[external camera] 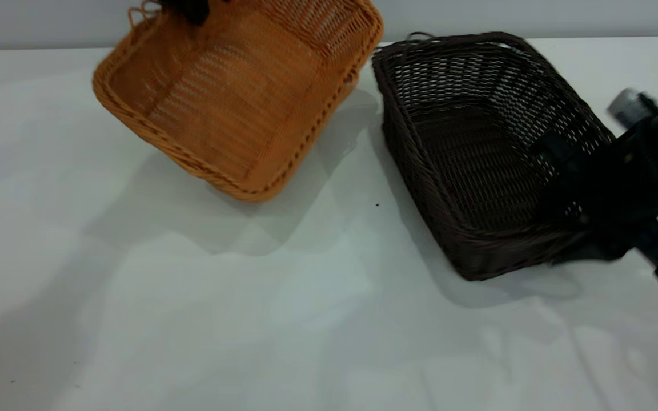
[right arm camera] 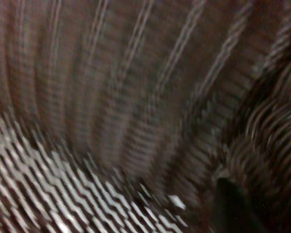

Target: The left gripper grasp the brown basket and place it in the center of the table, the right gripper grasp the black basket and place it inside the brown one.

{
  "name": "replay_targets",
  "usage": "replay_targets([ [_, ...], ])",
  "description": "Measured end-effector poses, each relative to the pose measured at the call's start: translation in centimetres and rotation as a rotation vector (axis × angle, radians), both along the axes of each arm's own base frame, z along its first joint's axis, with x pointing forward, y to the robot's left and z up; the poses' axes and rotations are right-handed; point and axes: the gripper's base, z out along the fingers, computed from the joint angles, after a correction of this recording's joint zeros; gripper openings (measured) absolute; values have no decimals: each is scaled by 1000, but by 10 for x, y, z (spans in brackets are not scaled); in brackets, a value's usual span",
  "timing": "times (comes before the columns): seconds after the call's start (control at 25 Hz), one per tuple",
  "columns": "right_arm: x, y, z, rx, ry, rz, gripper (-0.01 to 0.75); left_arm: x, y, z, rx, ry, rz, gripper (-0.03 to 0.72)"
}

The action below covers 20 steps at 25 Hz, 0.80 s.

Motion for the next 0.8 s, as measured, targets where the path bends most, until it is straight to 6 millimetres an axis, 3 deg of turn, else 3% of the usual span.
replay_targets([
  [0.08,10,-19,3,8,-39,-17,90,-2,1,4,9,12,-2,78],
  [0.28,32,-80,16,45,-176,-10,80,-8,2,1,55,76,-54,78],
  [0.48,48,-137,60,75,-374,5,79,-16,-5,-1,78,135,-242,78],
  [0.64,50,-162,86,71,-459,93,79,-30,-32,-2,43,151,-566,78],
  [0.8,51,-164,96,76,-486,161,79,-50,-64,-12,6,145,-952,78],
])
